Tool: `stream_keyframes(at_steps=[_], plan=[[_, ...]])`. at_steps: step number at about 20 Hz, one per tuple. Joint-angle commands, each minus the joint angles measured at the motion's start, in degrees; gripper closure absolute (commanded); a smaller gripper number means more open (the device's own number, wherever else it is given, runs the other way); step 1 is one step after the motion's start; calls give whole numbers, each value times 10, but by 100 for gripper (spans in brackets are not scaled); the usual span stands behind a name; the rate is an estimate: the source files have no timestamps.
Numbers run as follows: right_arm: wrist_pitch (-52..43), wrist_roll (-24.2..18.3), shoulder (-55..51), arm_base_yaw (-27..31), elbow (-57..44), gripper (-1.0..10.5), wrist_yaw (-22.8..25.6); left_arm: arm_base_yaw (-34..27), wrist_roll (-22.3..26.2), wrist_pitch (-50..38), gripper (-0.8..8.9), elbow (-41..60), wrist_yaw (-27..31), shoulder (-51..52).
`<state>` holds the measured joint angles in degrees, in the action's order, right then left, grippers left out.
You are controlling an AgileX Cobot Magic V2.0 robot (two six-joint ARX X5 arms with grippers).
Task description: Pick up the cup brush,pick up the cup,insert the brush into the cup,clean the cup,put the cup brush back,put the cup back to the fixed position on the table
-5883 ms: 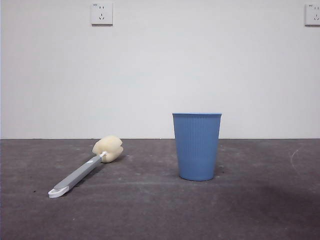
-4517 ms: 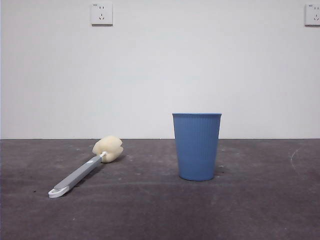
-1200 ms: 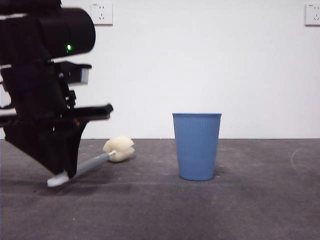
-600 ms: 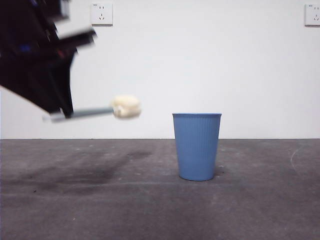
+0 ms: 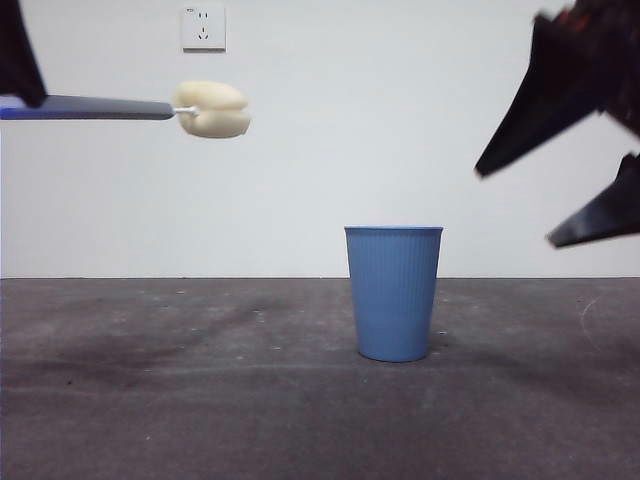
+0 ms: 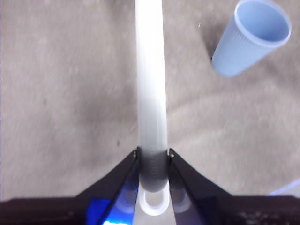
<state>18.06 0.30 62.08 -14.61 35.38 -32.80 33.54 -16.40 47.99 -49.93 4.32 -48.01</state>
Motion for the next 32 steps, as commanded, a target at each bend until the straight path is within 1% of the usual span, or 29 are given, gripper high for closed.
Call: stream_keyframes(at_steps=[1, 5, 6, 8, 10, 14, 24, 26, 31, 32], plan=[[-69, 16, 24, -14, -29, 412, 11, 1, 12, 10, 822, -2, -1, 7], [-172, 12, 95, -43, -56, 420, 41, 1, 12, 10, 822, -2, -4, 9], [-189, 4, 111, -49, -56, 450, 47, 1, 12, 10, 822, -2, -9, 9], [-238, 0, 144, -62, -56, 450, 49, 1, 12, 10, 822, -2, -17, 9], [-276, -5, 169, -73, -56, 446, 80, 1, 12, 10, 822, -2, -17, 9], [-340, -14, 203, -88, -56, 442, 107, 1, 12, 9, 822, -2, -17, 9], [-529, -12, 339, -106, -56, 441, 110, 1, 10, 9, 822, -2, -17, 9], [-558, -12, 358, -110, -56, 441, 122, 1, 9, 9, 822, -2, -17, 9], [-637, -5, 412, -113, -55, 444, 126, 1, -1, 8, 822, -2, -16, 9], [-645, -1, 417, -115, -55, 447, 138, 1, -1, 7, 822, -2, -16, 9]])
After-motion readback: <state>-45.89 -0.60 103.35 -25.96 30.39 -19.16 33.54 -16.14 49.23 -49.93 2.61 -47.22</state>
